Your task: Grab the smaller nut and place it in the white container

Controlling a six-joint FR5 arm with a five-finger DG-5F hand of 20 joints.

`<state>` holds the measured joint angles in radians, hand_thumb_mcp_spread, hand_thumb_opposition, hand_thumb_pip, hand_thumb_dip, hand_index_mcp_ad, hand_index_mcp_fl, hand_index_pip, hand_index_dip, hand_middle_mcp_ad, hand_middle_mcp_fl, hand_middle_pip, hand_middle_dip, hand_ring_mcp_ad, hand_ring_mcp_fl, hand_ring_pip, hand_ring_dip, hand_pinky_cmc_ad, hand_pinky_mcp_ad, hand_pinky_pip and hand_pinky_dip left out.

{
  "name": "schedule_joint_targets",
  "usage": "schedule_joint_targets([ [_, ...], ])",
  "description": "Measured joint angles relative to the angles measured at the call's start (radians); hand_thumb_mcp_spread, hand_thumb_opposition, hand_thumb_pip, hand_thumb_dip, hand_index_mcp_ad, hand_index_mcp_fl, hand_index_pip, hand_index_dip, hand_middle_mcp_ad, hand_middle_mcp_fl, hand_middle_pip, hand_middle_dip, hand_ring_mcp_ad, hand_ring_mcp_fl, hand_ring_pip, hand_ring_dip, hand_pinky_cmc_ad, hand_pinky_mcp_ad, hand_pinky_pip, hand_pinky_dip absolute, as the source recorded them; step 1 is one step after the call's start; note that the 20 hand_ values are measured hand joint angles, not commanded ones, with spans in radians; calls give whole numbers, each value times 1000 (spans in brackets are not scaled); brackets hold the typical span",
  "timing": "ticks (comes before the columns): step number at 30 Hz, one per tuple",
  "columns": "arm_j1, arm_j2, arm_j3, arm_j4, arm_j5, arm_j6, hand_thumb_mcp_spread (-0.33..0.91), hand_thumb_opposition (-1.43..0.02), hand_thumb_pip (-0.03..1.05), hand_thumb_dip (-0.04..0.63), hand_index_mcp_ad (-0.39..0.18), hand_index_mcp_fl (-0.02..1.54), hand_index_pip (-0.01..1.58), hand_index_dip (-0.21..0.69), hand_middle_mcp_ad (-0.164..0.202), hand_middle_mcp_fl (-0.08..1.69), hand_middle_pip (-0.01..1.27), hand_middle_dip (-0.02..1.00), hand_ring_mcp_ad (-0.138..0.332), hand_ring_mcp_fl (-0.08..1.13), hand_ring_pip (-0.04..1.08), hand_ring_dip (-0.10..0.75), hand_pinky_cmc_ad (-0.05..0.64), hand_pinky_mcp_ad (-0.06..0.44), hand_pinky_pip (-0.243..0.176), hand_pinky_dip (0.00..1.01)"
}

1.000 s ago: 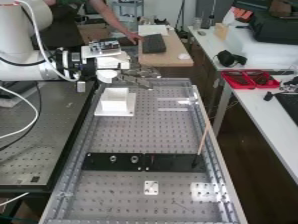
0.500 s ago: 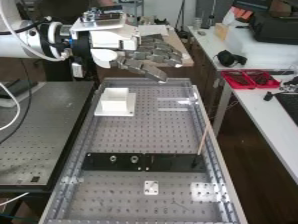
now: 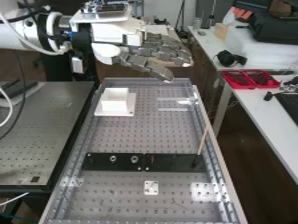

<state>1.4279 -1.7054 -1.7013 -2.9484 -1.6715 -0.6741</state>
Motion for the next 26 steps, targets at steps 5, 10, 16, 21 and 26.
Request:
schedule_joint_targets([
  [5, 0, -1, 3, -4, 3, -1, 225, -663, 597, 99, -89, 154, 101, 276, 66, 10, 120, 237, 138, -3, 96, 136, 344, 278, -61, 323],
  [10, 1, 1, 4, -5, 10, -2, 225, -663, 595, 99, -89, 187, 101, 286, 66, 10, 120, 237, 138, -3, 96, 136, 344, 278, -61, 323],
  [16, 4, 2, 7, -11, 13, -6, 227, -663, 595, 99, -89, 187, 96, 288, 66, 9, 120, 237, 138, -3, 96, 136, 344, 278, -61, 323],
  [21, 5, 2, 8, -15, 17, -2, 227, -663, 595, 99, -89, 187, 101, 297, 66, 9, 120, 239, 138, -3, 96, 136, 344, 279, -61, 323],
  [26, 4, -1, 11, -31, 19, -1, 227, -663, 595, 99, -89, 183, 89, 298, 66, 9, 120, 237, 140, -3, 96, 136, 346, 279, -61, 323],
])
